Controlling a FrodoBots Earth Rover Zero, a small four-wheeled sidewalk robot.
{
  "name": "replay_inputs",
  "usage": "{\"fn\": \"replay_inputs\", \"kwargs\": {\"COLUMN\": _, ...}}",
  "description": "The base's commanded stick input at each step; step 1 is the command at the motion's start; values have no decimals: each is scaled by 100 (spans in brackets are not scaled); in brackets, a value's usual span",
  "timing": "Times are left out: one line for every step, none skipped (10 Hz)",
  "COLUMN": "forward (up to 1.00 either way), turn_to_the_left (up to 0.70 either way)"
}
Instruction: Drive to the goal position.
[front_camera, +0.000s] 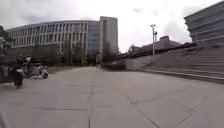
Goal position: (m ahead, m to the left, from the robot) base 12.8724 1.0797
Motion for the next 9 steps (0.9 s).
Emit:
{"fn": "replay_inputs", "kwargs": {"forward": 70, "turn_to_the_left": 2}}
{"fn": "replay_inputs", "kwargs": {"forward": 70, "turn_to_the_left": 2}}
{"fn": "replay_inputs", "kwargs": {"forward": 70, "turn_to_the_left": 2}}
{"fn": "replay_inputs", "kwargs": {"forward": 70, "turn_to_the_left": 2}}
{"fn": "replay_inputs", "kwargs": {"forward": 70, "turn_to_the_left": 2}}
{"fn": "replay_inputs", "kwargs": {"forward": 70, "turn_to_the_left": 2}}
{"fn": "replay_inputs", "kwargs": {"forward": 70, "turn_to_the_left": 2}}
{"fn": "replay_inputs", "kwargs": {"forward": 70, "turn_to_the_left": 2}}
{"fn": "replay_inputs", "kwargs": {"forward": 70, "turn_to_the_left": 2}}
